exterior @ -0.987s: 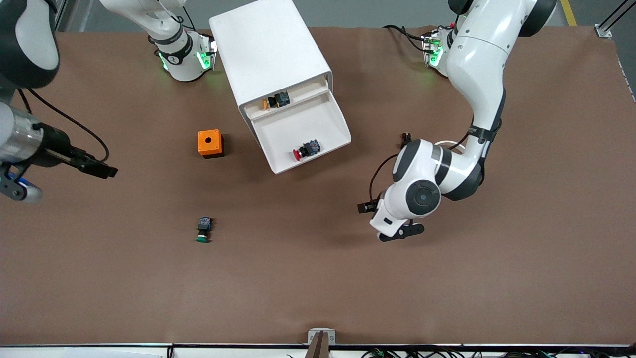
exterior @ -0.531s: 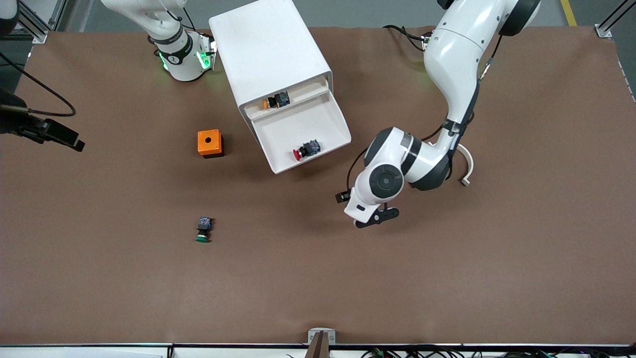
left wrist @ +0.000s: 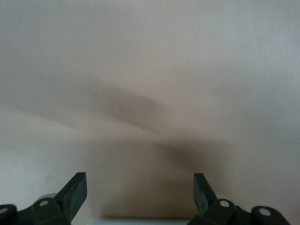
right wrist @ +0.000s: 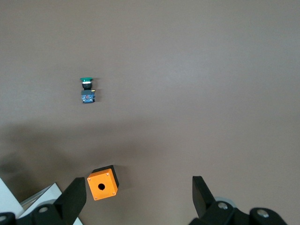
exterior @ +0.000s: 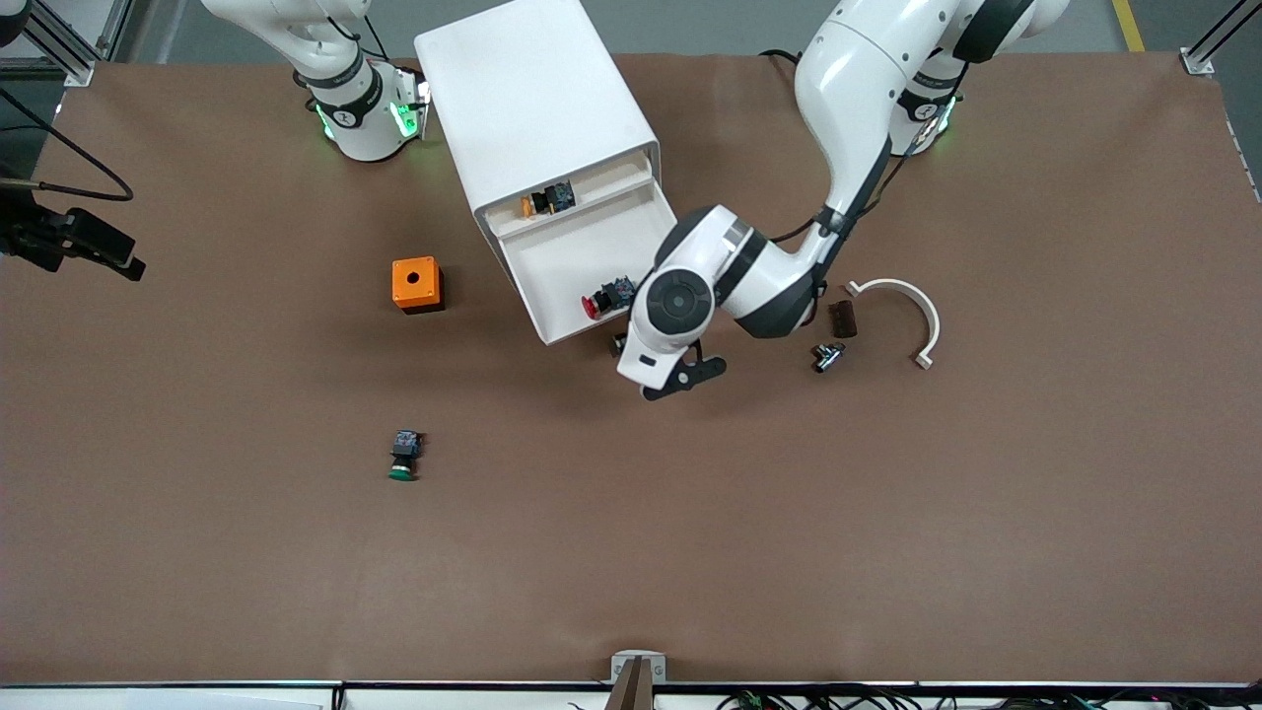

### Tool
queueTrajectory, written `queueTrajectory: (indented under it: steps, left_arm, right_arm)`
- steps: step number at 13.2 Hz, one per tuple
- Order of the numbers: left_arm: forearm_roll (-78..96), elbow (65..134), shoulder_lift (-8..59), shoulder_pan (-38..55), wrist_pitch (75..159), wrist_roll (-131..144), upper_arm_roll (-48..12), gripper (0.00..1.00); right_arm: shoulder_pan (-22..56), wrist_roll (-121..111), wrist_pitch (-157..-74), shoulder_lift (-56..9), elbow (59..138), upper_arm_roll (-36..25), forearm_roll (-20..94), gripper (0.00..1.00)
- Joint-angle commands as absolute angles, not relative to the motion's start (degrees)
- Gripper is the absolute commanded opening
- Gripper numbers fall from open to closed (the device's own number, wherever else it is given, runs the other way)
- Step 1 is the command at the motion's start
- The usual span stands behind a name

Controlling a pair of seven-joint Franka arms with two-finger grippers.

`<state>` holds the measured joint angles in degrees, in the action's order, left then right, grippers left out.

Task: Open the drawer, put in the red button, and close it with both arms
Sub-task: 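Push the drawer shut with the left gripper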

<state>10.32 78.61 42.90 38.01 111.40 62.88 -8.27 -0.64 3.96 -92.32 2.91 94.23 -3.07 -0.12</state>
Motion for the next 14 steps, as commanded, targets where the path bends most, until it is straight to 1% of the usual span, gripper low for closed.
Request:
queueTrajectory:
  steps: [1,3,8,10,14]
  left_arm:
    - [9.84,79.45,40.87,37.97,107.86,68.80,-11.94,1.00]
    - [9.76,79.45,40.96,38.93,106.27,70.48,-14.41,1.00]
    - [9.76,79.45,40.96,44.90,106.26,77.42,-15.29,1.00]
    - [9.76,79.45,40.78,44.91,106.09,78.22,-16.51,1.00]
    - [9.05,79.54,40.52,46.22,106.08,77.61,-17.05,1.00]
  right_arm:
    - [-1.32,3.16,-92.73,4.48,95.36,-2.20,-1.58,1.00]
    - [-1.41,2.73,-92.81,5.62,95.36,-2.20,-1.58,1.00]
    - [-1.49,2.90,-92.90,6.42,95.27,-2.29,-1.58,1.00]
    - [-1.58,2.46,-92.99,6.15,95.19,-2.37,-1.58,1.00]
    - [-1.67,2.46,-92.73,6.15,94.75,-2.55,-1.58,1.00]
